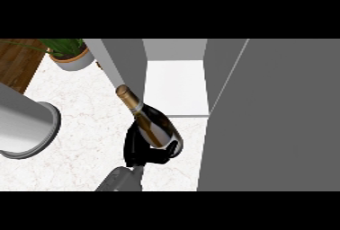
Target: Pick up the wine, place it into the cabinet and close the cabinet
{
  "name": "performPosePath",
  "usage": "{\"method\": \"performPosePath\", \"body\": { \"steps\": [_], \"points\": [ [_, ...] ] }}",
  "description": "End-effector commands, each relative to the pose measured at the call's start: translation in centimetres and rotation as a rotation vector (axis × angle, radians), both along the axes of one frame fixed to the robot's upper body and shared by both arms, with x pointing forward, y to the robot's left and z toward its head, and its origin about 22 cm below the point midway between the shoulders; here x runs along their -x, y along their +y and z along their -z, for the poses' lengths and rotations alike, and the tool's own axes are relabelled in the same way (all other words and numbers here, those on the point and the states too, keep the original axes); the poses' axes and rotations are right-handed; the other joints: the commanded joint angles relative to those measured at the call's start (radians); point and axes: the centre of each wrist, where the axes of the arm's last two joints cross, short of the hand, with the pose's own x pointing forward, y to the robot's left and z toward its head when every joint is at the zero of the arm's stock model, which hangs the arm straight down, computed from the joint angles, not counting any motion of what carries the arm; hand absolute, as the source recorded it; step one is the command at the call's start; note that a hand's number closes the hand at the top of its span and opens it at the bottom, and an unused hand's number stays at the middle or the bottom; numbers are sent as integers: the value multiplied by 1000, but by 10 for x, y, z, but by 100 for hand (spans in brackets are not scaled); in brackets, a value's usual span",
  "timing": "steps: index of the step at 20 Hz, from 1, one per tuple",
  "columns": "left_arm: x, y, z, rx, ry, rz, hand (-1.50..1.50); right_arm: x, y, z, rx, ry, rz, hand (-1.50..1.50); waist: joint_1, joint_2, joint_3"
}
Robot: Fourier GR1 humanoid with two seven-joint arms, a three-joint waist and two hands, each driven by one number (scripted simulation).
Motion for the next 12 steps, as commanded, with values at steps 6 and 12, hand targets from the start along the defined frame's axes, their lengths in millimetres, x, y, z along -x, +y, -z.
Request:
{"method": "performPosePath", "body": {
  "steps": [6,12],
  "points": [
    [-33,-14,-3,-31,-63,-16,150,7,-2,-4,-30,2,-21,-150,-6,1,0],
    [-61,-20,-18,-33,-62,-22,150,-15,-16,4,-37,-14,-21,-150,-10,3,0]
  ]
}}
